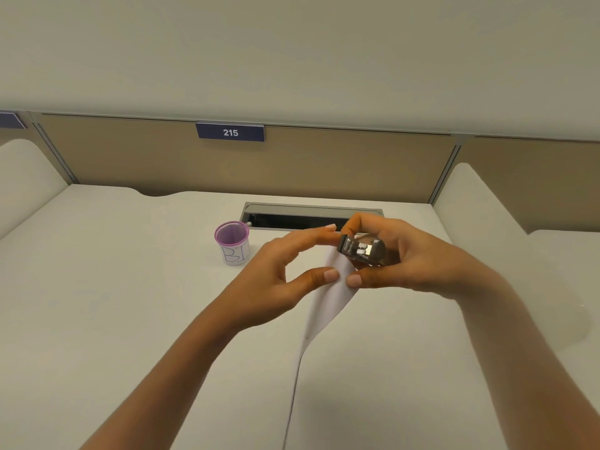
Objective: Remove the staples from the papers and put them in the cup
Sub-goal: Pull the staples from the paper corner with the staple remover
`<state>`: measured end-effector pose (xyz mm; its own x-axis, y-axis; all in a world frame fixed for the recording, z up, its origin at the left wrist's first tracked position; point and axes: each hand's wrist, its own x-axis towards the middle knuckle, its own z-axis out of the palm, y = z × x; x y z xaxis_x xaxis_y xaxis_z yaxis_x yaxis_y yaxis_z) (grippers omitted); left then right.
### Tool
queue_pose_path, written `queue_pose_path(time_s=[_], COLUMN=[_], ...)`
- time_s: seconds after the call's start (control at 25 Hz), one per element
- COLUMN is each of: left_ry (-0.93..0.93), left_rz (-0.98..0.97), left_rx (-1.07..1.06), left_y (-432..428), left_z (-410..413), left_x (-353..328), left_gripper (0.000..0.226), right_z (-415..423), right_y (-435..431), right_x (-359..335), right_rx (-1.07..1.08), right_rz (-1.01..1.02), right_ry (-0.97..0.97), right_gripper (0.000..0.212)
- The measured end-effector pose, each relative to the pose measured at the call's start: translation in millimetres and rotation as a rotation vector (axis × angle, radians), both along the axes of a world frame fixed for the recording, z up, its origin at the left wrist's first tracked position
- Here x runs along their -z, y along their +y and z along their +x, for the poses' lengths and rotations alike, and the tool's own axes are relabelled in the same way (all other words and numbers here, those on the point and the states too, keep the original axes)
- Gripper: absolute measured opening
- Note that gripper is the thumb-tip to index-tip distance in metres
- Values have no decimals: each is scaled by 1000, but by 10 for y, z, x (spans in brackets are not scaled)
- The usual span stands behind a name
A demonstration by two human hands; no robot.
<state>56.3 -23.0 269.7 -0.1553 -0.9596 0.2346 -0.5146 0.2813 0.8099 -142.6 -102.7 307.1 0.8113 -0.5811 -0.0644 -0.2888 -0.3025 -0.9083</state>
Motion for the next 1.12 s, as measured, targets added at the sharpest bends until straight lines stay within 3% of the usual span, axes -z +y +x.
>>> queue_pose_path(time_s=[0.16,0.36,0.52,0.72,0.84,1.12], left_ry=[-94,-181,-102,39,132,205], left_rz=[-31,-46,55,108,152,226], left_rx=[12,23,41,-126,-228,-381], left_y=[-75,-88,-53,-21,3,37], left_z=[5,26,35,43,38,67], left_x=[-49,-86,-49,36,75,124], left_gripper=[19,14,12,12,7,14], right_z=[-52,-50,1,89,119,3], right_y=[-43,-37,2,67,102,192], right_x=[6,49,130,237,276,274], right_rx=[-28,38,112,239,425,558], right_rz=[-61,-17,9,25,111,252], right_ry=[79,13,-22,-73,-161,-279], right_gripper=[36,36,29,23,21,51])
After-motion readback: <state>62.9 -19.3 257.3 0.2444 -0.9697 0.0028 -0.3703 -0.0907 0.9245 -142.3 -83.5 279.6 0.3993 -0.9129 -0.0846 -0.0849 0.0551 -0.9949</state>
